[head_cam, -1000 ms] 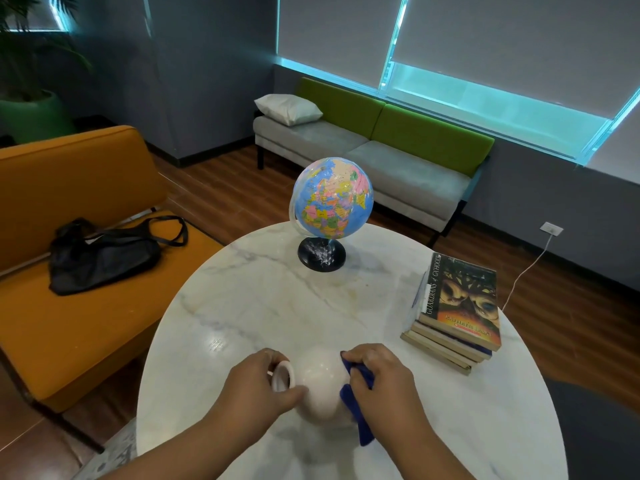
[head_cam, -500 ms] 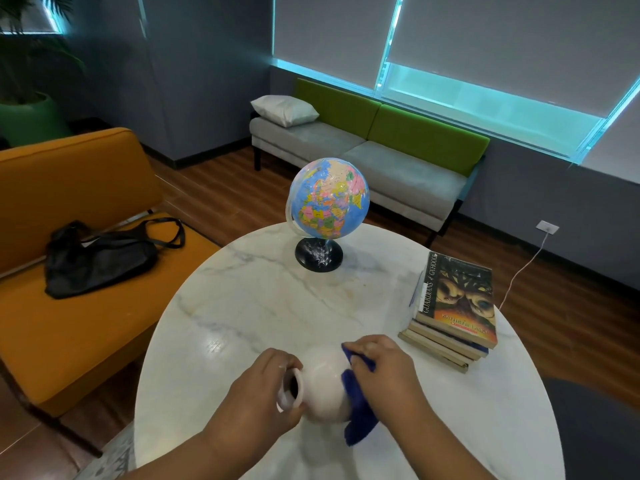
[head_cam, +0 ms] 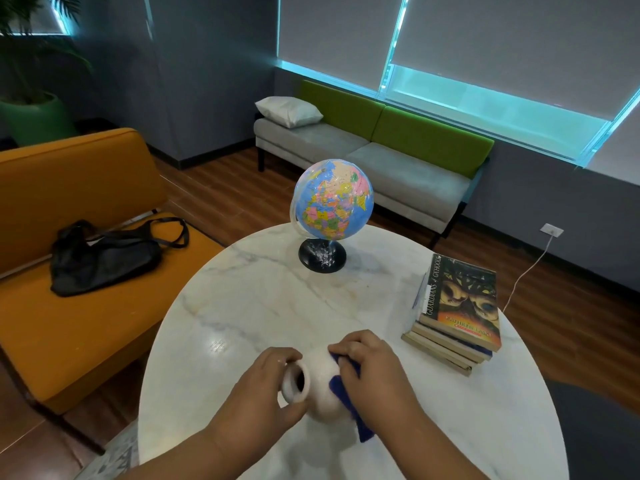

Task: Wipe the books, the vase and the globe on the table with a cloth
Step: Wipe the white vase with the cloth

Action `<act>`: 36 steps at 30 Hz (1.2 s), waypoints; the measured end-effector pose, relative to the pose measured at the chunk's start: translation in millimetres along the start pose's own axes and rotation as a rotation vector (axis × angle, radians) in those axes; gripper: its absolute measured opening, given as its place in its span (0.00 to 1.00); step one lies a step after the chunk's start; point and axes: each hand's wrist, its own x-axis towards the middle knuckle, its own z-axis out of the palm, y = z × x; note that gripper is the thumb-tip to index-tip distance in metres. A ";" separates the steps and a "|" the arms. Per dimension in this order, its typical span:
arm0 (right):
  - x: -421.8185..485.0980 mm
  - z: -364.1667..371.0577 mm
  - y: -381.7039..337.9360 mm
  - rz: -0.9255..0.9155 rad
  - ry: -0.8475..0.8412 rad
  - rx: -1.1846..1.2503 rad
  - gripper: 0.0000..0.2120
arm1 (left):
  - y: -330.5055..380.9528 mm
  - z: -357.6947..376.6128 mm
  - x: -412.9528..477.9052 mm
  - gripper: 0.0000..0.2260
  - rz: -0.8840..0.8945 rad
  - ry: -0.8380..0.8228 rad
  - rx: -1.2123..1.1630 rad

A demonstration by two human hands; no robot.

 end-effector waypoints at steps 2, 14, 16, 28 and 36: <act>-3.5 -0.2 4.7 0.054 0.022 -0.013 0.13 | 0.8 -2.8 2.7 0.20 -0.143 0.016 -0.057; 17.2 -2.4 -26.1 -0.042 -0.215 -0.186 0.15 | 4.0 2.6 -3.4 0.18 0.063 -0.056 0.107; 32.7 -10.7 -15.5 0.150 -0.274 -0.067 0.15 | -1.6 3.4 -5.3 0.19 0.143 -0.079 0.138; -3.6 5.4 54.0 0.434 0.143 0.214 0.14 | -33.5 -4.7 -6.8 0.21 0.017 -0.052 0.039; -35.1 58.2 4.6 -0.308 0.060 -0.011 0.19 | -28.0 -6.5 -2.7 0.18 -0.351 -0.004 -0.143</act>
